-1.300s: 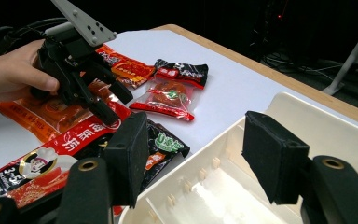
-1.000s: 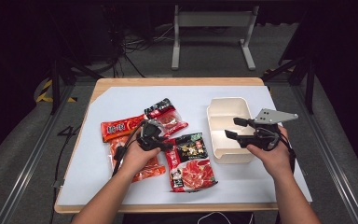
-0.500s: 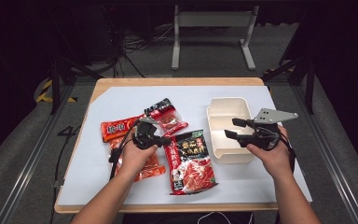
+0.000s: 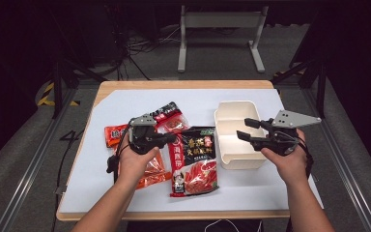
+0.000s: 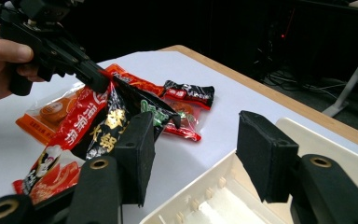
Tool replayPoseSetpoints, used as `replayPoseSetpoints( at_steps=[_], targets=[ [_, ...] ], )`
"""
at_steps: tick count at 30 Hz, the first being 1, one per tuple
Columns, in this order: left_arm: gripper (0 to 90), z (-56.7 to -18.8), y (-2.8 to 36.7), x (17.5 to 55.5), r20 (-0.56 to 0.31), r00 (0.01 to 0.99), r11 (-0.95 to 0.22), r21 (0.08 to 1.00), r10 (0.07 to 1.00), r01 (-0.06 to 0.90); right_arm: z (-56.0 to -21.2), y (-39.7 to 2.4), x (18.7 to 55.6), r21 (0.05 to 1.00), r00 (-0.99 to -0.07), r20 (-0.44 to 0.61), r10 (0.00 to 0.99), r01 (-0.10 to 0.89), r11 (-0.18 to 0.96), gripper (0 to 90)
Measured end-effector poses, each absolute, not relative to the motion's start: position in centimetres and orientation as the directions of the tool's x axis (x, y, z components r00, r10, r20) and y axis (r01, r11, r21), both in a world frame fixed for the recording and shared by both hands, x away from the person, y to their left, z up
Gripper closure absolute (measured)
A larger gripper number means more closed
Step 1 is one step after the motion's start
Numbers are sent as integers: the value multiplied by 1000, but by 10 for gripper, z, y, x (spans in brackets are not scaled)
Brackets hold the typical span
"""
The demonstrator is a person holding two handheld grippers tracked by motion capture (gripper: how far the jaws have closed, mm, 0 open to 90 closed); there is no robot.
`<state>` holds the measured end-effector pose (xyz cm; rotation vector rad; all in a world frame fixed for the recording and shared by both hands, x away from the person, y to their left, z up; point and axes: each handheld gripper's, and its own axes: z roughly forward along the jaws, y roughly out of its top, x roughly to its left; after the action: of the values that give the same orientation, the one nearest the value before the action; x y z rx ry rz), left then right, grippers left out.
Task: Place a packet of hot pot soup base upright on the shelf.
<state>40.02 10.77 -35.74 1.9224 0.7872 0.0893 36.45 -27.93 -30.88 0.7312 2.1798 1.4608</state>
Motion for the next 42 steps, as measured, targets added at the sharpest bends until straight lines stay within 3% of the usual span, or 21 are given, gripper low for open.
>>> replayPoseSetpoints(
  at_steps=[19,28,42],
  targets=[
    [872,-330,113,374,-161,808,-189,929,566,318,-302,-266,359,930,-835,-8,551,196,311,523],
    [872,-325,115,370,-162,813,-160,941,560,298,-308,-245,363,920,-850,-7,526,200,336,445],
    [871,-316,113,360,-158,847,-131,957,507,257,-320,-217,373,903,-892,63,448,242,355,430]
  ],
)
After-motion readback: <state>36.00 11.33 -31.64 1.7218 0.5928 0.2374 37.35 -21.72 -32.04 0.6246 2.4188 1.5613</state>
